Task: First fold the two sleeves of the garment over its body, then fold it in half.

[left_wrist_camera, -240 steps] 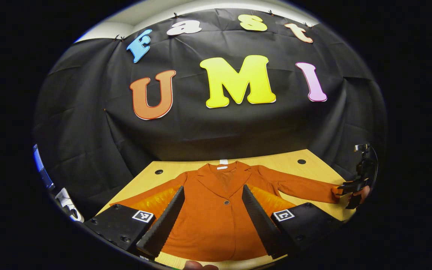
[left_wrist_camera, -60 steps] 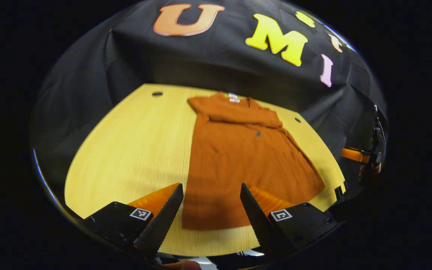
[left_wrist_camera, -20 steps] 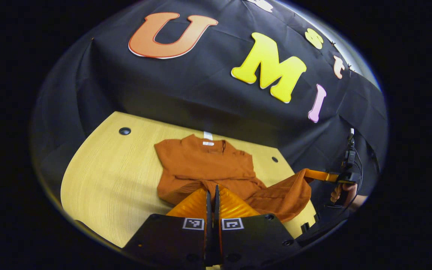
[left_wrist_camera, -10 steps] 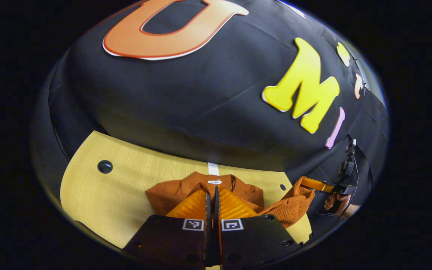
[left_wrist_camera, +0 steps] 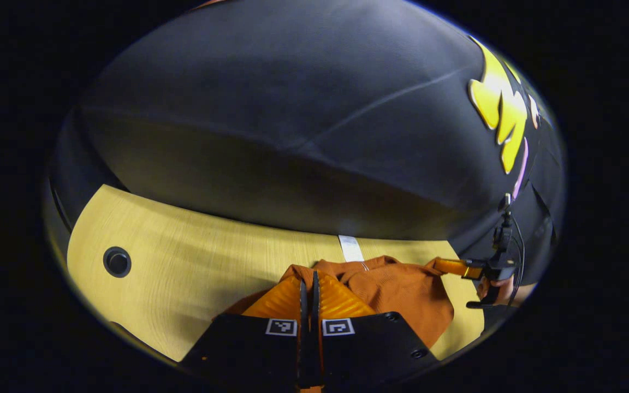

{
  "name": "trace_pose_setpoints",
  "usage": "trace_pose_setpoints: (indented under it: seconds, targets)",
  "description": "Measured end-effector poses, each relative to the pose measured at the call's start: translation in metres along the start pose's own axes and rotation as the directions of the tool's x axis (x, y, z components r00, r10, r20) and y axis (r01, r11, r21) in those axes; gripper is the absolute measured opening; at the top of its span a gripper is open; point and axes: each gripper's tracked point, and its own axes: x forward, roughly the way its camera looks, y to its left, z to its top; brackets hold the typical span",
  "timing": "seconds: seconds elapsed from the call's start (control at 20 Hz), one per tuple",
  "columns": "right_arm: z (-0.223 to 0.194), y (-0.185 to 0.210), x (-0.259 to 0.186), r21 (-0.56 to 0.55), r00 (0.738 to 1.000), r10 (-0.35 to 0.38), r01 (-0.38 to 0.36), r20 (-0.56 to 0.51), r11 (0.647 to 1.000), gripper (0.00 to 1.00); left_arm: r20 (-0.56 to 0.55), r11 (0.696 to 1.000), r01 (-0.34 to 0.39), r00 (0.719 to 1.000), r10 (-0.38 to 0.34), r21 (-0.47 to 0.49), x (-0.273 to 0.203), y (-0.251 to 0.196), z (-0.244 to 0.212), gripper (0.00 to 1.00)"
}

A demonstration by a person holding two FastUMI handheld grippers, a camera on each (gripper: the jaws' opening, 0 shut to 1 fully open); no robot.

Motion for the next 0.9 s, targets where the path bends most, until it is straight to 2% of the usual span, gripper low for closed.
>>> trace_pose_setpoints:
  seconds: [0.05, 0.1, 0.15, 0.2, 0.25, 0.4, 0.45, 0.55, 0.6, 0.65, 0.7, 0.8, 0.9]
  targets:
    - [-0.003, -0.005, 0.004, 0.014, 1.000, -0.007, 0.007, -0.004, 1.000, 0.00, -0.005, 0.999, -0.038, 0.999, 0.038, -0.011, 0.004, 0.012, -0.005, 0.10]
    - [-0.004, -0.009, 0.007, 0.027, 1.000, -0.008, 0.008, -0.004, 1.000, 0.01, -0.021, 0.997, -0.075, 0.997, 0.074, -0.008, 0.007, 0.024, -0.012, 0.04]
    - [-0.004, -0.011, 0.008, 0.034, 1.000, -0.013, 0.013, -0.006, 0.999, 0.00, -0.039, 0.994, -0.108, 0.993, 0.108, 0.007, 0.009, 0.032, -0.017, 0.11]
    - [-0.004, -0.009, 0.007, 0.039, 1.000, -0.016, 0.016, -0.004, 0.999, 0.01, -0.044, 0.990, -0.141, 0.989, 0.142, 0.026, 0.007, 0.036, -0.019, 0.13]
    - [-0.002, -0.007, 0.003, 0.033, 1.000, -0.019, 0.019, 0.001, 0.999, 0.08, -0.027, 0.985, -0.168, 0.985, 0.169, 0.044, 0.007, 0.040, -0.013, 0.30]
    - [0.013, -0.003, -0.021, 0.036, 0.998, -0.029, 0.027, 0.047, 0.999, 0.19, 0.059, 0.977, -0.201, 0.979, 0.197, 0.067, -0.013, 0.033, 0.013, 0.81]
    - [0.020, -0.003, -0.032, 0.032, 0.997, -0.032, 0.030, 0.077, 0.999, 0.36, 0.079, 0.974, -0.212, 0.975, 0.206, 0.077, -0.021, 0.030, 0.019, 0.98]
    - [0.029, -0.011, -0.063, 0.016, 0.989, -0.073, 0.072, 0.130, 0.997, 0.69, 0.130, 0.970, -0.226, 0.968, 0.213, 0.091, -0.044, 0.020, 0.031, 0.99]
    - [0.035, -0.010, -0.079, 0.013, 0.982, -0.089, 0.088, 0.164, 0.996, 0.78, 0.163, 0.967, -0.236, 0.962, 0.218, 0.097, -0.056, 0.012, 0.040, 0.99]
    - [0.039, -0.005, -0.099, 0.008, 0.976, -0.096, 0.096, 0.196, 0.995, 0.72, 0.195, 0.963, -0.250, 0.954, 0.227, 0.101, -0.070, 0.005, 0.045, 0.99]
    - [0.041, -0.002, -0.121, -0.009, 0.970, -0.107, 0.112, 0.219, 0.994, 0.81, 0.232, 0.958, -0.262, 0.945, 0.231, 0.115, -0.091, -0.004, 0.051, 0.99]
    - [0.051, 0.012, -0.171, -0.056, 0.952, -0.113, 0.135, 0.286, 0.989, 0.83, 0.319, 0.948, -0.278, 0.922, 0.217, 0.157, -0.133, -0.034, 0.065, 0.99]
    - [0.068, 0.036, -0.228, -0.074, 0.919, -0.107, 0.146, 0.378, 0.987, 0.89, 0.409, 0.943, -0.283, 0.892, 0.191, 0.176, -0.177, -0.075, 0.080, 0.99]
